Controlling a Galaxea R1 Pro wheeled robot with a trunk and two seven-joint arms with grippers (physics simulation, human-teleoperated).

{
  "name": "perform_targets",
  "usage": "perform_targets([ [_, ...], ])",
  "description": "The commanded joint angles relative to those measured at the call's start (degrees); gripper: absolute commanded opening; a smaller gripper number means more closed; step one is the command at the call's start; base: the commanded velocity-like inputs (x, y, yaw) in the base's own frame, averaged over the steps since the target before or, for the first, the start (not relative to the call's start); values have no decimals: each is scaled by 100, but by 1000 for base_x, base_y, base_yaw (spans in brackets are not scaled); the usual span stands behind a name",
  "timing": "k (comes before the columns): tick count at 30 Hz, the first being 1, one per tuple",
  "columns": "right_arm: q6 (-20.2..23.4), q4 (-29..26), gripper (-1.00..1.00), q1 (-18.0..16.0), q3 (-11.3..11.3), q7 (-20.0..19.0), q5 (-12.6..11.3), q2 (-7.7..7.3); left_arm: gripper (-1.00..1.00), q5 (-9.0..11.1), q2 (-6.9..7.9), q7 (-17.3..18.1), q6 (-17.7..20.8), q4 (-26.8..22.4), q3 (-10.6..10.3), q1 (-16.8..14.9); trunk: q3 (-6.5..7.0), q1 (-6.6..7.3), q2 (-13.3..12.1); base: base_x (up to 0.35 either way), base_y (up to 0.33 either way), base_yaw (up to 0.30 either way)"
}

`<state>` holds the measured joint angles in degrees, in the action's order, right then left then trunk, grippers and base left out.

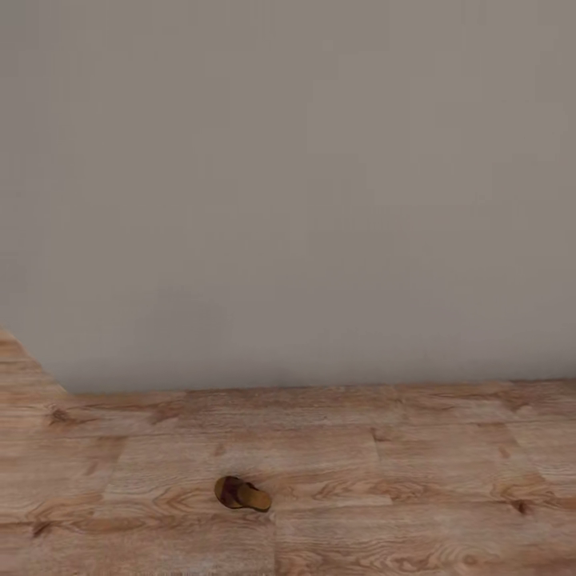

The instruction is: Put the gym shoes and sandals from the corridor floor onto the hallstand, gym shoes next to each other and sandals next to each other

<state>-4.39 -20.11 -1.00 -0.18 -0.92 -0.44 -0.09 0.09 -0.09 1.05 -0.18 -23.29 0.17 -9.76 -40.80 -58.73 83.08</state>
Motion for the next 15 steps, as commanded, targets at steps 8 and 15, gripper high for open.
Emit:
perform_targets([
  [8,0,2,100,-2,0,0,0,0,100,0,0,0,0,0,0,0,-27,0,0,0,0,268],
  [15,0,2,100,1,0,2,0,1,100,0,0,0,0,0,0,0,-51,0,0,0,0,268],
])
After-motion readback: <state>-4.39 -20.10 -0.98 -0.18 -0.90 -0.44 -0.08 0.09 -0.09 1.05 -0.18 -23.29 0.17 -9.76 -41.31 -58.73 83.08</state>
